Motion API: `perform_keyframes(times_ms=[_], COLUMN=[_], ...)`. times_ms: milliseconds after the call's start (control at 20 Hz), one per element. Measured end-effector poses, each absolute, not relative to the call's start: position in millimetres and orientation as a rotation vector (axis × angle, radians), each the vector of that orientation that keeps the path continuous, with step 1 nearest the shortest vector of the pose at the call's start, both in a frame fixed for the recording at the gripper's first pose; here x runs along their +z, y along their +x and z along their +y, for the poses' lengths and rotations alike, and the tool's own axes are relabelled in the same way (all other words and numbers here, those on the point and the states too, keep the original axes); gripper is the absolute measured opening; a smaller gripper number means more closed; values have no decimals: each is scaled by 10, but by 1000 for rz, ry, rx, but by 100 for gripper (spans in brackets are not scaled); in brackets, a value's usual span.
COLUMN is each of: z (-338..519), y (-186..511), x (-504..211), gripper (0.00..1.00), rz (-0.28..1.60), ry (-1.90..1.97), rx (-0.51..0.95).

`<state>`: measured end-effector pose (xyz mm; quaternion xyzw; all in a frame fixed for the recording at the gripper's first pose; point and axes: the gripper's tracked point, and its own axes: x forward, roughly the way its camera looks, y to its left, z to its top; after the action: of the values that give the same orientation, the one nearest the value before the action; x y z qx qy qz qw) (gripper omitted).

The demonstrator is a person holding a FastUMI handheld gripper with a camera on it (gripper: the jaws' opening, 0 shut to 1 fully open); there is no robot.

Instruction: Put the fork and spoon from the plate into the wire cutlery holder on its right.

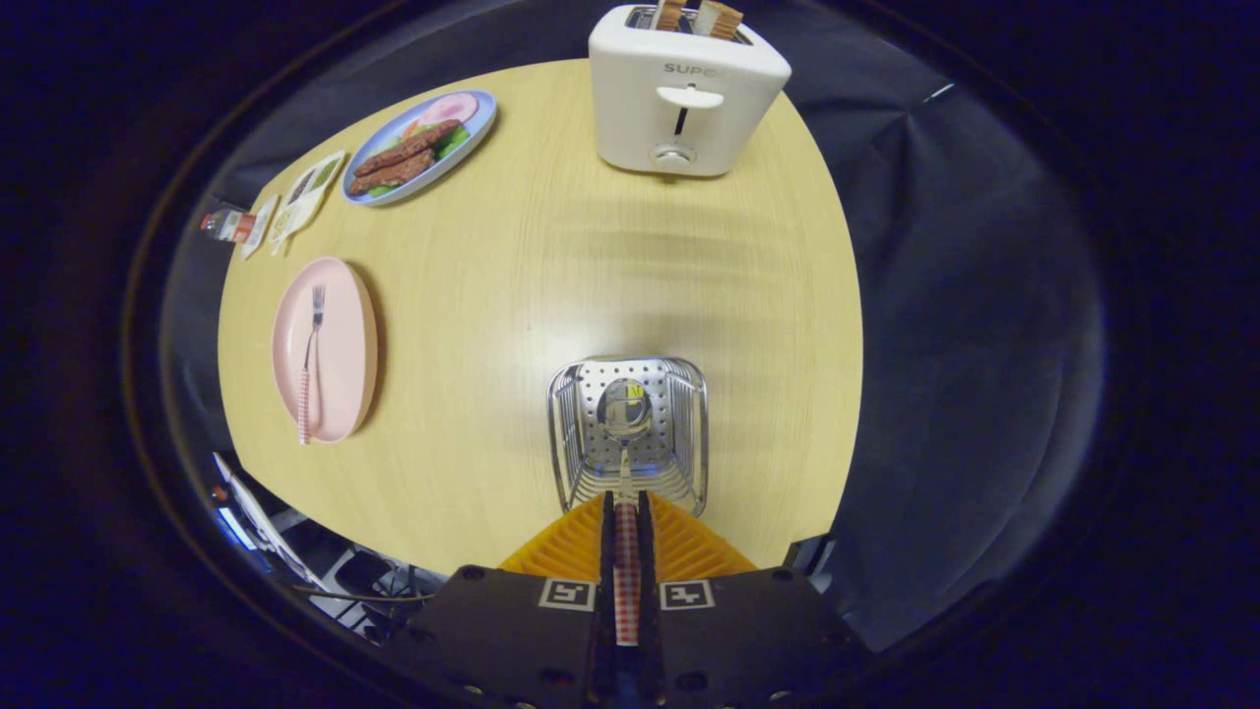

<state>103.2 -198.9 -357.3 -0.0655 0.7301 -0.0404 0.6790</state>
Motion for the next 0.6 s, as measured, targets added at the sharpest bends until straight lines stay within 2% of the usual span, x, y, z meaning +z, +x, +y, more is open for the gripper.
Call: perform_keyframes(times_ms=[100,300,450,600], z=[-1971,-1923,-1777,-1553], y=[1078,1152,1148,1173], x=[-3572,-3526,-3469,-3407], gripper=[11,10,16,31], rz=[1619,1557,1504,1433], ry=[-146,-146,-133,-111], rx=[-92,-97,-78,-59])
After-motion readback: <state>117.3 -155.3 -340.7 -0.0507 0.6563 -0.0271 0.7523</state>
